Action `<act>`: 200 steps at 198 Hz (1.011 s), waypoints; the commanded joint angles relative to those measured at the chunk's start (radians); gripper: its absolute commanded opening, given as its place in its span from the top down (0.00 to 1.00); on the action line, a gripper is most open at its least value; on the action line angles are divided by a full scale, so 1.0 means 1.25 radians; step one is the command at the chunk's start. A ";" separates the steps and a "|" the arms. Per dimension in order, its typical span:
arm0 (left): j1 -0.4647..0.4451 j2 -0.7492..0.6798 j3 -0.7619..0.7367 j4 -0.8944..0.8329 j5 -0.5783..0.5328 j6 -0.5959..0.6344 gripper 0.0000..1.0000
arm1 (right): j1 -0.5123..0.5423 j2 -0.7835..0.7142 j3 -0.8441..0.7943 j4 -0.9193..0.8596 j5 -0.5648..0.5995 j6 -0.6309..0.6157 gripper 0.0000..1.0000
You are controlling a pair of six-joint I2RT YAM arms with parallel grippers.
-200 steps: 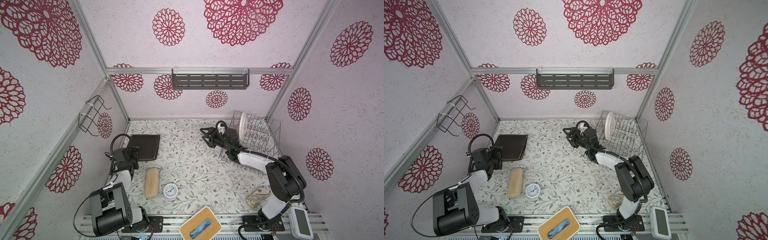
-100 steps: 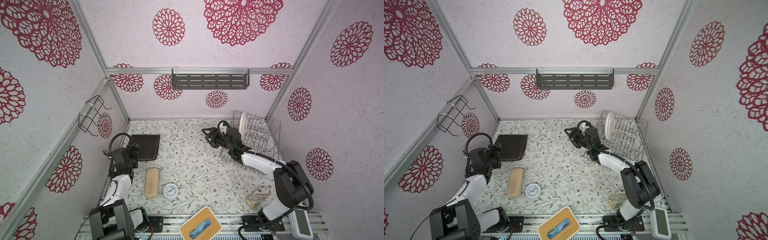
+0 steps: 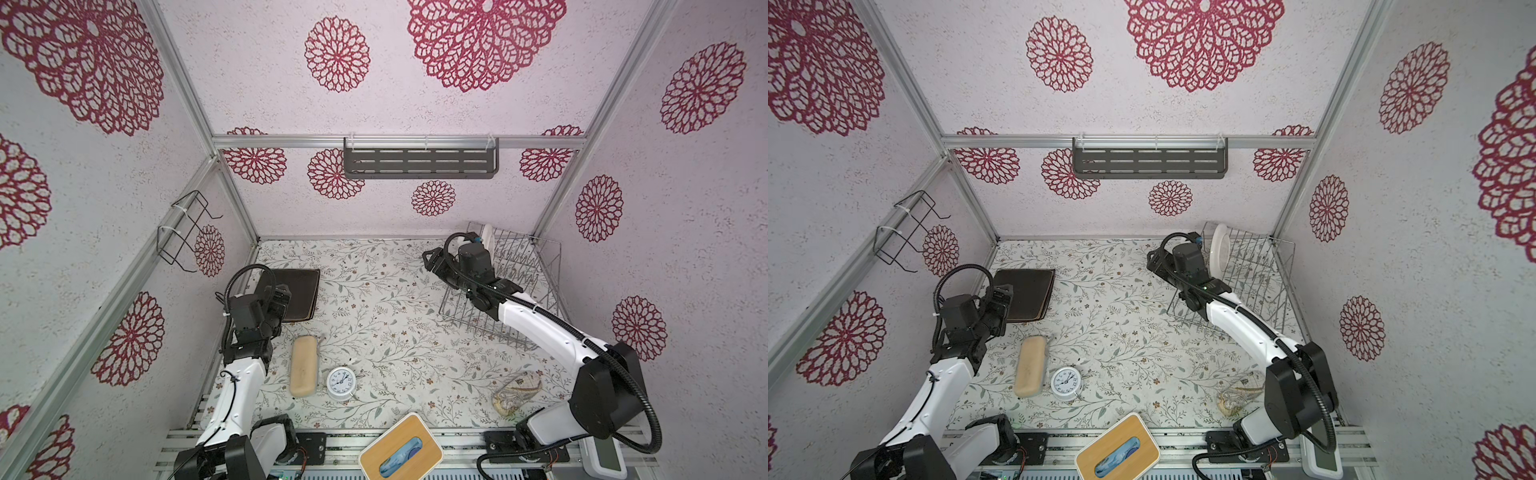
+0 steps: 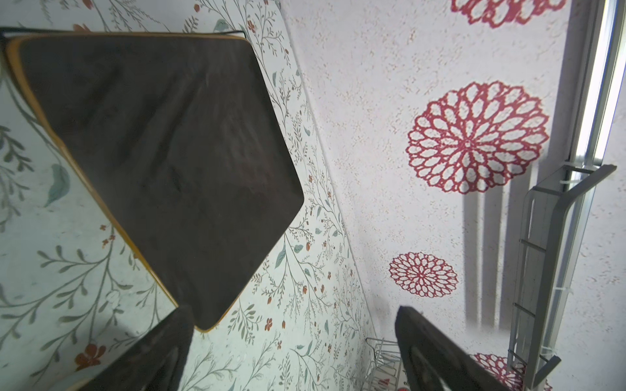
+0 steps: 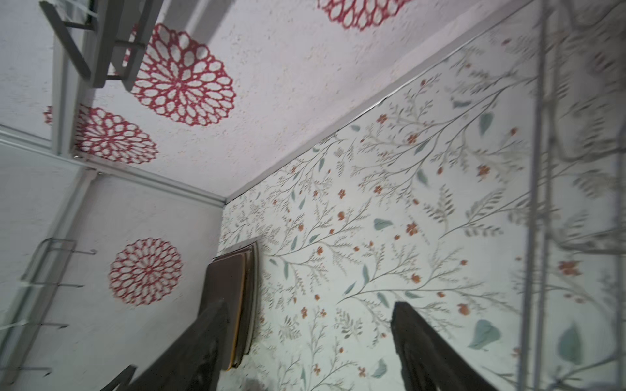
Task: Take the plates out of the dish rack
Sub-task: 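Raise the left gripper off the plates while the right gripper reaches into the rack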
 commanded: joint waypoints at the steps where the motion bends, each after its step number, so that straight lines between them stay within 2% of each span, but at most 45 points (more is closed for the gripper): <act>1: -0.032 0.010 0.023 0.019 0.007 0.000 0.03 | -0.005 -0.018 0.052 -0.151 0.218 -0.126 0.17; 18: -0.055 0.014 0.025 0.033 0.003 -0.008 0.03 | -0.005 -0.004 0.078 -0.196 0.311 -0.166 0.12; 34: -0.077 0.024 0.037 0.032 -0.002 -0.003 0.03 | -0.005 0.019 0.110 -0.247 0.390 -0.197 0.01; 87: -0.126 0.067 0.062 0.052 0.001 -0.006 0.03 | -0.005 0.125 0.222 -0.376 0.600 -0.205 0.01; 141: -0.155 0.106 0.075 0.082 0.002 -0.014 0.03 | -0.005 0.331 0.418 -0.560 0.778 -0.177 0.02; 164: -0.159 0.115 0.085 0.083 0.002 -0.013 0.03 | -0.009 0.386 0.451 -0.550 0.807 -0.213 0.04; 200: -0.166 0.123 0.097 0.080 0.002 -0.010 0.03 | -0.033 0.413 0.451 -0.473 0.775 -0.257 0.12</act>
